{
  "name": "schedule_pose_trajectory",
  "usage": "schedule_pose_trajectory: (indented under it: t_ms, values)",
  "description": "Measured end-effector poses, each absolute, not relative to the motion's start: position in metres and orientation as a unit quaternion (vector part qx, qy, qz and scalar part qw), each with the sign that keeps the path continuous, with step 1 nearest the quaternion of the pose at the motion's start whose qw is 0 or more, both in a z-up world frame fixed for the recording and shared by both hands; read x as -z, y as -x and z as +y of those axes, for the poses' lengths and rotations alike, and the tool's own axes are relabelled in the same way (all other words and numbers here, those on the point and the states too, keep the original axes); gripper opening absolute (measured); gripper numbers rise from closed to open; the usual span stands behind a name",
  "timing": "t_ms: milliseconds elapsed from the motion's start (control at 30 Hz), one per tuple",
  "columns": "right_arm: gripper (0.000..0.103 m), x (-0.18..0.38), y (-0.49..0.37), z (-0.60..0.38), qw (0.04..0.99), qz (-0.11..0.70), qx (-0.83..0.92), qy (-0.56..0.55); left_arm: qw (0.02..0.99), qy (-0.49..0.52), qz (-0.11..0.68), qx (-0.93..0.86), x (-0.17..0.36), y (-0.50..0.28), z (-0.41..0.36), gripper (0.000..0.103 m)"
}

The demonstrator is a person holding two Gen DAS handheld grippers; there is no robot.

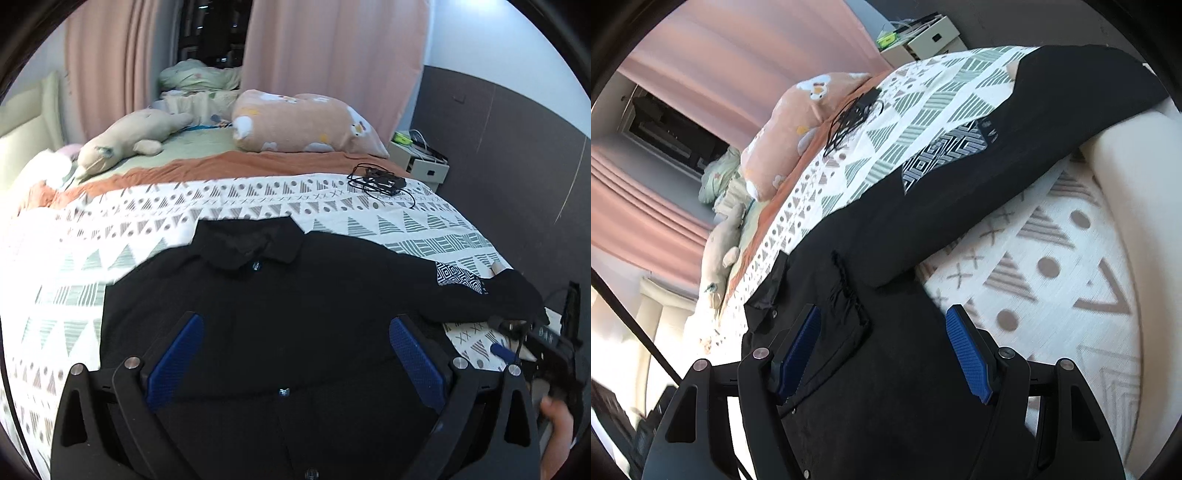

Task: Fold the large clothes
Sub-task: 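Close the right gripper on the other sleeve with the patterned cuff, then fold the held sleeve across the shirt with the right gripper, release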

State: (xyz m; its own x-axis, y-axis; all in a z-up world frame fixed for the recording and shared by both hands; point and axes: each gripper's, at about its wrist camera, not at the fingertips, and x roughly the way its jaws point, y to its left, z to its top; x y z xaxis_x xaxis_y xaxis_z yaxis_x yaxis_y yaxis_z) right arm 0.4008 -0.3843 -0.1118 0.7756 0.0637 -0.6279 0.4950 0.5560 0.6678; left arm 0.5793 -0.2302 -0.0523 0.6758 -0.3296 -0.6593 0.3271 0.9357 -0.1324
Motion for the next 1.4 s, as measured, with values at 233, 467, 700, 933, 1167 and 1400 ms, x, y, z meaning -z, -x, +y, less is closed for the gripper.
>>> schedule_pose_trajectory:
  t_ms: [233, 467, 700, 933, 1167, 1400]
  values:
    - [0.069, 0.107, -0.383, -0.409, 0.836, 0.277, 0.170, -0.441, 0.913, 0.054, 0.378, 0.143, 0.071, -0.551, -0.189, 0.103]
    - [0.069, 0.111, -0.383, -0.423, 0.842, 0.260, 0.206, -0.426, 0.910, 0.075, 0.379, 0.153, 0.095, -0.549, -0.163, 0.103]
    - [0.069, 0.124, -0.410, -0.424, 0.840, 0.268, 0.232, -0.411, 0.905, 0.116, 0.384, 0.146, 0.108, -0.555, -0.126, 0.103]
    - [0.061, 0.141, -0.440, -0.441, 0.826, 0.301, 0.270, -0.392, 0.901, 0.154, 0.389, 0.119, 0.118, -0.561, -0.096, 0.103]
    - [0.011, 0.129, -0.447, -0.451, 0.832, 0.275, 0.317, -0.363, 0.895, 0.180, 0.392, 0.110, 0.124, -0.564, -0.080, 0.103]
    - [0.002, 0.067, -0.457, -0.415, 0.890, 0.243, 0.259, -0.286, 0.894, 0.182, 0.393, 0.120, 0.123, -0.565, -0.080, 0.103]
